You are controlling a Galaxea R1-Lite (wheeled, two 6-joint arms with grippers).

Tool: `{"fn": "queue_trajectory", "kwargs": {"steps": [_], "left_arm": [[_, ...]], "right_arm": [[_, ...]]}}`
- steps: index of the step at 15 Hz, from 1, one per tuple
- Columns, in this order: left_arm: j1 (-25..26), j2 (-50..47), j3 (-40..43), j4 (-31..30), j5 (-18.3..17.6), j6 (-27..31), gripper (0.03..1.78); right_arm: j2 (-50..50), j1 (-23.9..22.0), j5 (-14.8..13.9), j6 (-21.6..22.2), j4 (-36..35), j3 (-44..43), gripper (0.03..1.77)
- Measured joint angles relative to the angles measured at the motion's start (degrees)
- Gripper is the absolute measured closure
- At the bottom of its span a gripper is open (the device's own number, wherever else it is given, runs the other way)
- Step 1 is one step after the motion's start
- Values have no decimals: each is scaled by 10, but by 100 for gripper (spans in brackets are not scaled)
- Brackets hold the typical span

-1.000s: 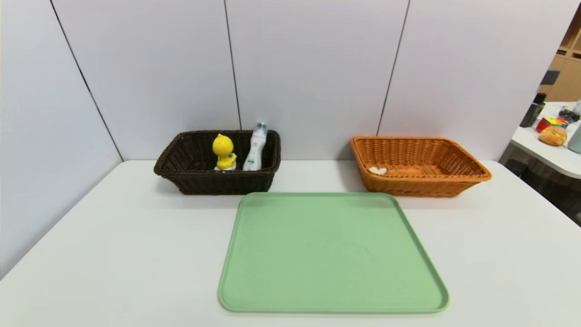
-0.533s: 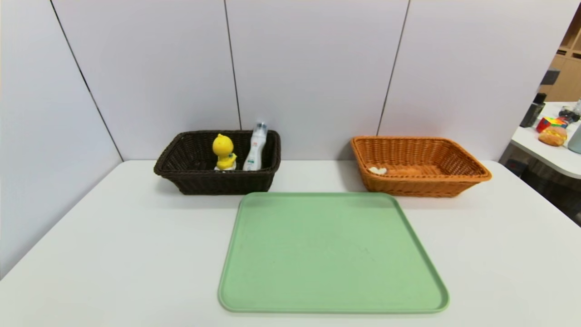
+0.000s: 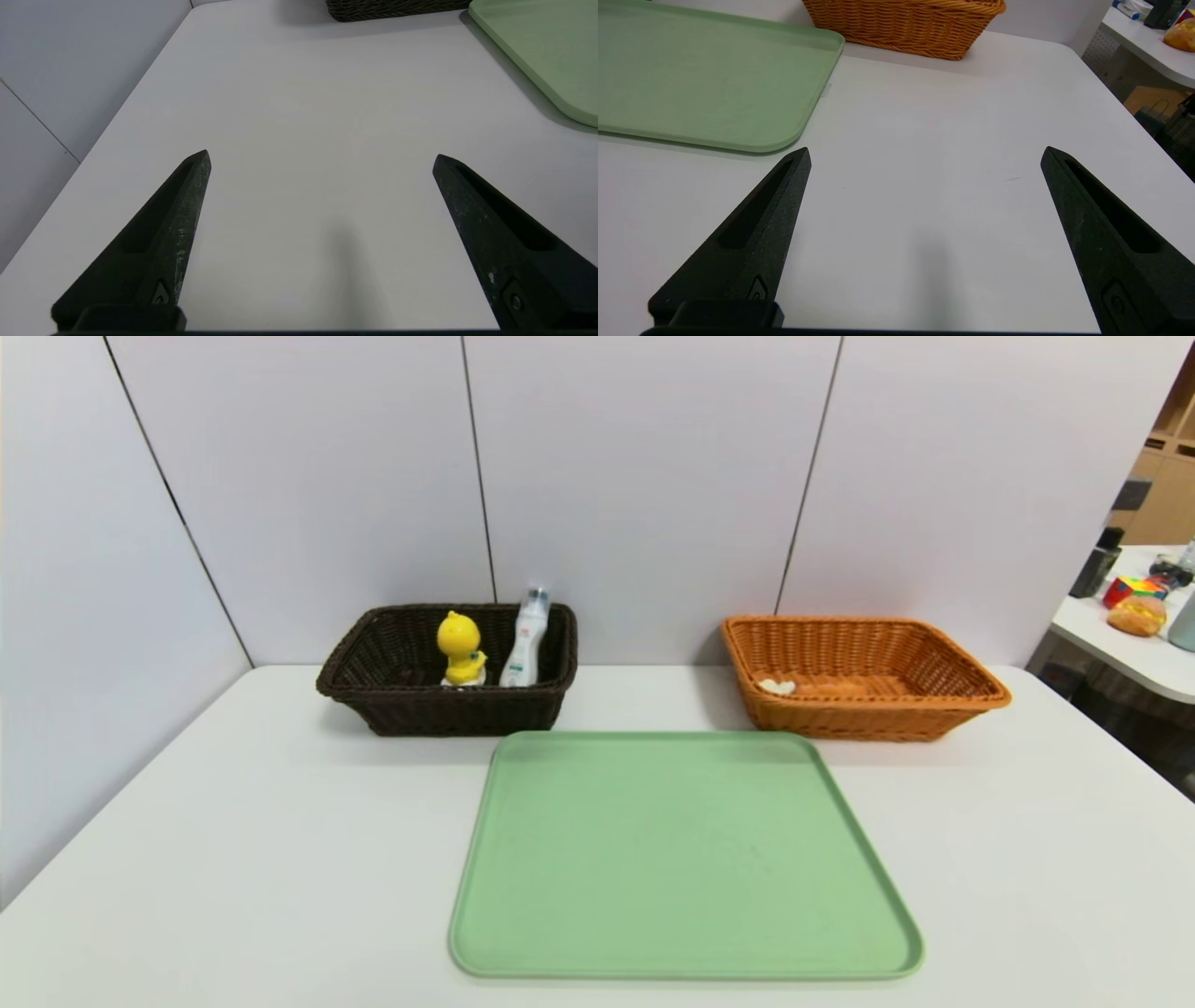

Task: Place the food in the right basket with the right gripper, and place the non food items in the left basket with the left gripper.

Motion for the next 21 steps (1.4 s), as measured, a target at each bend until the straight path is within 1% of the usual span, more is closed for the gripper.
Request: {"fn": "queue_trajectory", "kwargs": {"steps": [2,3,6,7,12,21], "left_arm": [[0,-1,1,-1,0,-4,12],[0,-1,1,-1,2,-17,12],[0,-1,2,-4,13,-75,12],[0,-1,3,-10,17,-88,12],[-1,-1,6,-19,17,-96,12],[-1,-1,6,-18,17,-96,12]], "right_arm": [[0,0,-1,5,0,0,10],[0,0,-2,12,1,0,10],[0,1,-9,57,3,0,10],[0,1,-11,63,5,-1,10],[1,1,-18,93,5,-3,10],[1,1,-18,95,4,-2,10]]}}
